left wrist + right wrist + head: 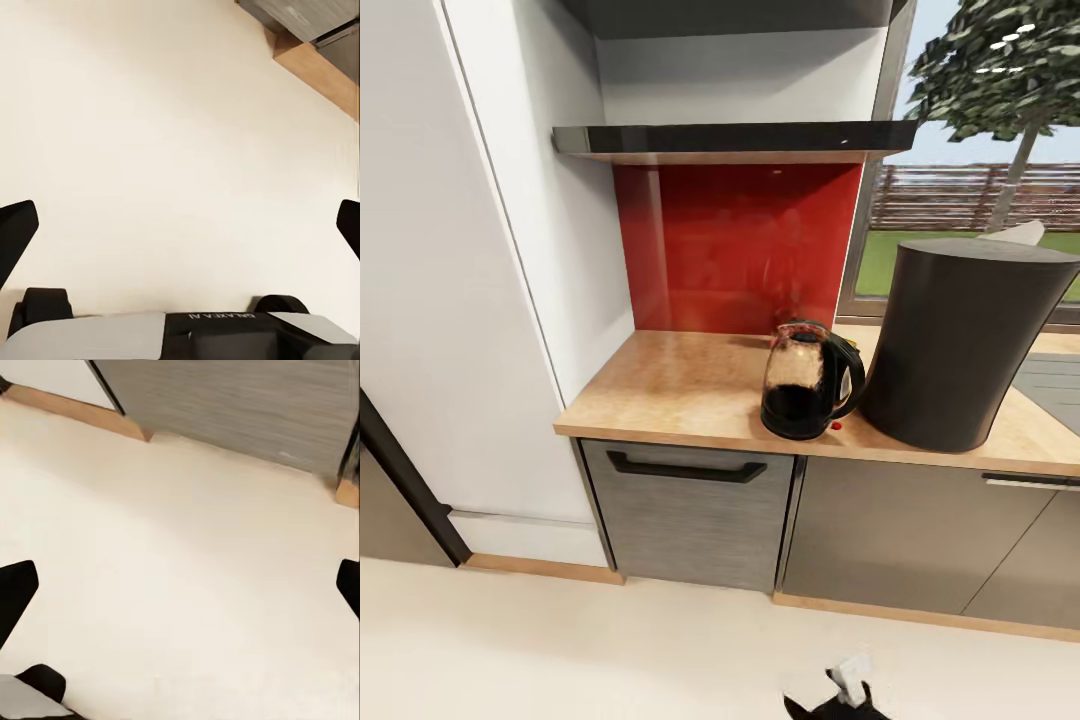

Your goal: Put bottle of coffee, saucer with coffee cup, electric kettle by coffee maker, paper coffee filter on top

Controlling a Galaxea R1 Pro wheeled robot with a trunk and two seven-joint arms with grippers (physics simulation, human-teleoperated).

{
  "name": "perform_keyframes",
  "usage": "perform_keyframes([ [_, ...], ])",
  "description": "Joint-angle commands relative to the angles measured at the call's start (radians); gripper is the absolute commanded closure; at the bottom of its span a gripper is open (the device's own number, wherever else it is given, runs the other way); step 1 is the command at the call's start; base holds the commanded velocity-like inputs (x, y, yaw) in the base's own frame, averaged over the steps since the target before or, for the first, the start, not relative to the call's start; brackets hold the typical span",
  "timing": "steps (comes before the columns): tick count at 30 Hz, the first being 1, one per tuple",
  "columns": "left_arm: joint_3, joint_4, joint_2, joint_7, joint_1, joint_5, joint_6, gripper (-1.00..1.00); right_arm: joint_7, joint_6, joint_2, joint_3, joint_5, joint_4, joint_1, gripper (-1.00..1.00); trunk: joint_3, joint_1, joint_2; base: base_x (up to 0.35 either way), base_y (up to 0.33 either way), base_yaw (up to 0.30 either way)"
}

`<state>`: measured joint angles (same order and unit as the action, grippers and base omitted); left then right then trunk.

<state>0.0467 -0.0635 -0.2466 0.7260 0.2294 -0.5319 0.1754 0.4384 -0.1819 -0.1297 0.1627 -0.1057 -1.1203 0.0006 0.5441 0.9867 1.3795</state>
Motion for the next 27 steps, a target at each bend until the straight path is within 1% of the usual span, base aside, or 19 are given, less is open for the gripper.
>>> perform_keyframes([
  [1,0.006,-0.003,0.0,0.002,0.001,-0.002,0.007,-1.0,0.001,0.027,-0.013,-0.002,-0.014,0.075,0.004,-1.0,0.001,0.0,0.001,0.0,0.0,0.0],
  [2,0.006,-0.006,0.001,0.002,0.001,-0.002,0.007,-1.0,0.001,0.063,-0.023,-0.005,-0.016,0.141,0.008,-1.0,0.001,0.0,0.001,0.0,0.0,0.0],
  [4,0.005,-0.012,0.01,0.002,0.001,-0.001,0.008,-1.0,-0.002,0.214,-0.048,-0.022,-0.018,0.395,0.013,-1.0,0.001,0.0,0.001,0.0,0.0,0.0],
  [5,0.004,-0.012,0.015,0.002,0.001,-0.001,0.008,-1.0,-0.003,0.272,-0.058,-0.057,-0.021,0.488,0.013,-1.0,0.001,0.0,0.001,0.0,0.0,0.0],
  [7,0.003,-0.009,0.018,0.002,0.001,-0.001,0.008,-1.0,-0.002,0.308,-0.067,-0.112,-0.027,0.549,0.013,-1.0,0.001,0.0,0.001,0.0,0.0,0.0],
  [8,0.002,-0.007,0.02,0.003,0.001,-0.001,0.008,-1.0,-0.001,0.331,-0.073,-0.183,-0.033,0.588,0.013,-1.0,0.001,0.0,0.001,0.0,0.0,0.0],
  [10,0.001,-0.006,0.021,0.003,0.001,-0.001,0.007,-1.0,0.001,0.346,-0.077,-0.252,-0.036,0.614,0.013,-1.0,0.001,0.0,0.001,0.0,0.0,0.0],
  [11,0.0,-0.005,0.022,0.003,0.001,-0.001,0.007,-1.0,0.003,0.355,-0.079,-0.301,-0.037,0.631,0.013,-1.0,0.001,0.0,0.001,0.0,0.0,0.0],
  [12,0.0,-0.005,0.022,0.003,0.001,-0.001,0.007,-1.0,0.003,0.361,-0.08,-0.332,-0.037,0.641,0.013,-1.0,0.001,0.0,0.001,0.0,0.0,0.0],
  [14,-0.001,-0.004,0.022,0.003,0.001,0.0,0.007,-1.0,0.004,0.367,-0.081,-0.359,-0.038,0.65,0.013,-1.0,0.001,0.0,0.001,0.0,0.0,0.0],
  [16,-0.001,-0.002,0.022,0.003,0.001,0.0,0.007,-1.0,0.005,0.371,-0.082,-0.376,-0.038,0.655,0.013,-1.0,0.001,0.0,0.001,0.0,0.0,0.0],
  [19,-0.001,-0.001,0.023,0.003,0.001,0.0,0.006,-1.0,0.006,0.374,-0.081,-0.384,-0.038,0.656,0.013,-1.0,0.001,0.0,0.001,0.0,0.0,0.0],
  [27,-0.001,0.006,0.023,0.003,0.001,0.0,0.006,-1.0,0.006,0.374,-0.079,-0.388,-0.04,0.655,0.013,-1.0,0.001,0.0,0.001,0.0,0.0,0.0],
])
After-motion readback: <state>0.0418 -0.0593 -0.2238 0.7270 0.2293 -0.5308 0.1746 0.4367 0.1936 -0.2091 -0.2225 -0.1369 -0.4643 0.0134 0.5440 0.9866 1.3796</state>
